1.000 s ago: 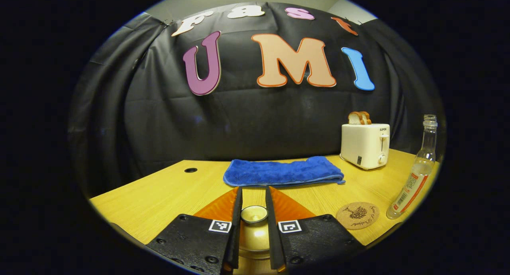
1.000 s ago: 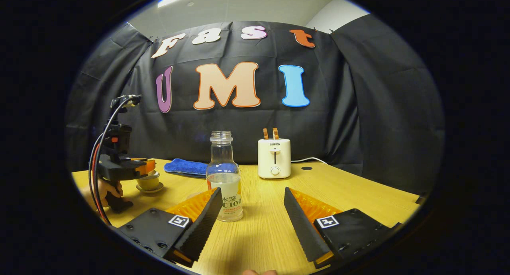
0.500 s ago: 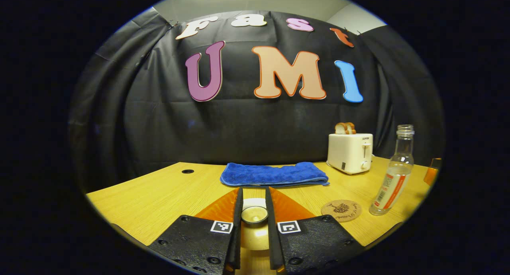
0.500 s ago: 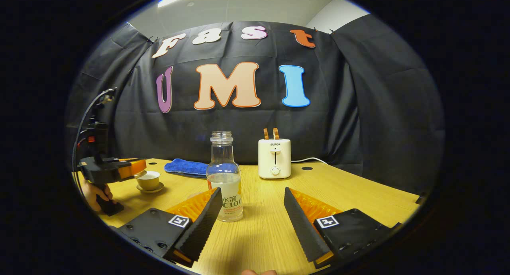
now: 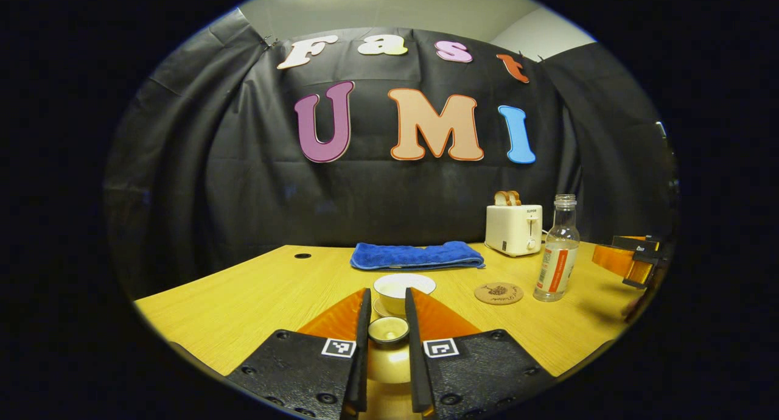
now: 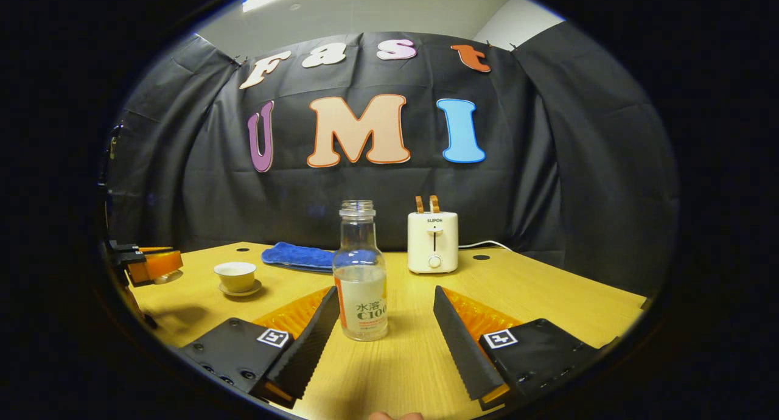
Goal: Open the teacup lid with one hand, grasp the water bottle and pour water into the teacup with the other hand; after pouring, place the water bottle on the coaster and then close the teacup lid.
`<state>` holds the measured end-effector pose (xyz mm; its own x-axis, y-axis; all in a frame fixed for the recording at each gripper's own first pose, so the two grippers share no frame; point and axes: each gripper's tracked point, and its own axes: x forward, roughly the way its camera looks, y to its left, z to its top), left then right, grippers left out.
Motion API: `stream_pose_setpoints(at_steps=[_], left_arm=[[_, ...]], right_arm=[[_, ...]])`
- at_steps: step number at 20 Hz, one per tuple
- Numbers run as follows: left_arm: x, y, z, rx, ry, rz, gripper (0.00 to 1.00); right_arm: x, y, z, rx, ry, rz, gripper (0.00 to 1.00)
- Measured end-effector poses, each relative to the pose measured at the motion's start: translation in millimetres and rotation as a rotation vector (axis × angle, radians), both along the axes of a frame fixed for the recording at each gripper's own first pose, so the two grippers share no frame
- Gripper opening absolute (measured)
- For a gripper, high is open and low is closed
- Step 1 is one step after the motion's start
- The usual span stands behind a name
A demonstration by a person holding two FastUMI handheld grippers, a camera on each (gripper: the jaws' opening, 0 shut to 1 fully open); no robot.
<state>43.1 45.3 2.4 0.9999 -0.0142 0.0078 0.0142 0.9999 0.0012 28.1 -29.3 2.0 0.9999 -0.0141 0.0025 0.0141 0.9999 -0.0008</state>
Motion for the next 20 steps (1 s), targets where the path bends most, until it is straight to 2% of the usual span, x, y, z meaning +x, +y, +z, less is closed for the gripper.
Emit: stream_pose_setpoints(at_steps=[6,7,8,9,11,13,15,16,17,18,20], left_arm=[[1,-9,-2,0.000,0.001,-0.043,0.25],[0,-10,-2,0.001,0.003,-0.052,0.26],[0,-9,-2,0.002,0.004,-0.047,0.26],[1,-6,-2,0.000,0.004,-0.040,0.25],[1,-8,-3,0.000,0.003,-0.042,0.25],[0,-7,-2,0.000,0.002,-0.039,0.25],[1,-7,-2,0.000,0.001,-0.039,0.25],[1,-7,-1,-0.001,0.002,-0.039,0.25],[1,-7,-2,-0.001,0.002,-0.039,0.25],[1,-6,-2,-0.001,0.002,-0.034,0.26],[0,-4,-2,-0.002,0.003,-0.025,0.26]], right_arm=[[22,22,-3,0.002,0.002,0.028,0.99],[27,24,-3,0.002,0.004,0.027,0.96],[33,26,-4,0.002,0.005,0.031,0.99],[38,26,-5,0.004,0.007,0.025,0.96],[49,27,-4,0.004,0.004,0.015,0.98],[60,30,-5,0.003,0.006,0.015,0.95],[71,31,-6,0.005,0.007,0.015,1.00],[76,31,-5,0.006,0.005,0.012,0.94],[81,30,-4,0.005,0.002,0.007,0.98],[86,30,-4,0.005,0.002,0.001,0.94],[95,30,-5,0.005,0.001,-0.002,0.94]])
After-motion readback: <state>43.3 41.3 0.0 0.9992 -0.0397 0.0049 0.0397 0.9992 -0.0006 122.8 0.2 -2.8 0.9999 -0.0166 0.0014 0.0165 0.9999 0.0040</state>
